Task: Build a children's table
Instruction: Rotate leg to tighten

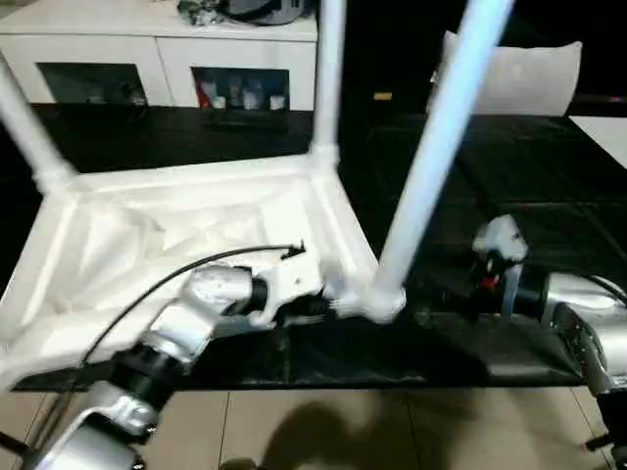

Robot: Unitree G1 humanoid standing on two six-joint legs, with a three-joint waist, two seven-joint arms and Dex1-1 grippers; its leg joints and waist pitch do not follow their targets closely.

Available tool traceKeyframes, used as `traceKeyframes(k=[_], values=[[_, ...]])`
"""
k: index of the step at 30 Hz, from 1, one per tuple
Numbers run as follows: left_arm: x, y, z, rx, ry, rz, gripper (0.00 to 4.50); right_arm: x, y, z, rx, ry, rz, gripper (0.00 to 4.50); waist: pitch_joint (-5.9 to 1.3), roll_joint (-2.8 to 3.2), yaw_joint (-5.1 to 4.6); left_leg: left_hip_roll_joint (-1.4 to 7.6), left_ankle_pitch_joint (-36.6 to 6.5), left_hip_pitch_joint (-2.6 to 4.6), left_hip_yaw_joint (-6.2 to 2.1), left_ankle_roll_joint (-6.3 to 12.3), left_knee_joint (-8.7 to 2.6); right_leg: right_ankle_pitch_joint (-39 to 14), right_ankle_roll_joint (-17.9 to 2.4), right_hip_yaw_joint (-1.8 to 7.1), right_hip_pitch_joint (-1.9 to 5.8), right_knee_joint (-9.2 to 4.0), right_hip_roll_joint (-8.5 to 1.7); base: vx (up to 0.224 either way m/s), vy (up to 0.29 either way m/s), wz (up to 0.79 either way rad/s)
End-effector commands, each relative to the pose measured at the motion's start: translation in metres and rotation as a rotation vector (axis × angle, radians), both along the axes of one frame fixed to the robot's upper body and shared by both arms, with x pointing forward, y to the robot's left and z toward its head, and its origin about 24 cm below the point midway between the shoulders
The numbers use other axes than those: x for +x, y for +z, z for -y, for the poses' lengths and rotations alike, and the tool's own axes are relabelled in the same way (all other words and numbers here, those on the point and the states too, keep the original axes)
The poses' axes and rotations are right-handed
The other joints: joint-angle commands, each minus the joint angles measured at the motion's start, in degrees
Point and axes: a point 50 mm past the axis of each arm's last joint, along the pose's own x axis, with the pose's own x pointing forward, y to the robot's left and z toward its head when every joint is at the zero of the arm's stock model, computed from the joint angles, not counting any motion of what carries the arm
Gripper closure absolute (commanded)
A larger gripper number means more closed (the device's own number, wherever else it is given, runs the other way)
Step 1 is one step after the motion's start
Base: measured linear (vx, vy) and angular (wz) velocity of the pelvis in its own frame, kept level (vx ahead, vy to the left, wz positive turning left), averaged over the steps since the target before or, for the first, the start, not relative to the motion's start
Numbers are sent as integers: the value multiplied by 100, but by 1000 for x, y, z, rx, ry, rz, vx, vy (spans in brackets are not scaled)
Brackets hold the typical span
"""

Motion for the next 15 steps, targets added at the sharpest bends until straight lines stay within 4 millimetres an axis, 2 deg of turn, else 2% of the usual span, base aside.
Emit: traceKeyframes(k=[1, 3, 6, 8, 9, 11, 14, 15], values=[[-9, 3, 11, 21, -146, 3, 450, 1, 6, -3, 5, 82, 2, 130, -369, -89, 5, 313, -1085, 67, -79, 412, -372, -1771, -956, 319, 294, -423, -479, 0, 0, 0], [-11, 4, 12, 30, -199, -2, 450, -2, 0, -12, 8, 164, -34, 142, -367, -79, 48, 320, -1076, 68, -76, 403, -372, -1746, -974, 323, 288, -417, -483, 0, 0, 0], [-11, 5, 13, 28, -218, -1, 450, -3, -4, -15, 9, 191, -53, 174, -368, -89, 86, 328, -1123, 77, -81, 332, -379, -1825, -964, 327, 286, -418, -497, 0, 0, 0], [-10, 6, 14, 26, -223, 0, 450, -3, -5, -16, 13, 205, -62, 182, -369, -91, 95, 326, -1118, 73, -83, 316, -379, -1823, -957, 327, 288, -418, -499, 0, 0, 0], [-10, 7, 15, 24, -226, 1, 450, -4, -6, -18, 19, 220, -72, 206, -373, -85, 94, 324, -1120, 66, -85, 307, -379, -1810, -945, 327, 294, -416, -498, 0, 0, 0], [-10, 6, 15, 23, -230, 0, 450, -5, -7, -18, 23, 232, -83, 223, -374, -94, 96, 318, -1117, 68, -85, 302, -377, -1828, -922, 327, 297, -416, -497, 0, 0, 0], [-10, 6, 14, 20, -231, -3, 450, -6, -8, -18, 30, 248, -98, 230, -381, -87, 102, 315, -1050, 59, -86, 313, -372, -1797, -915, 324, 301, -412, -494, 0, 0, 0], [-10, 6, 14, 20, -231, -3, 450, -6, -8, -18, 31, 249, -99, 248, -381, -89, 103, 314, -1046, 62, -84, 317, -371, -1790, -911, 324, 298, -413, -489, 0, 0, 0]])
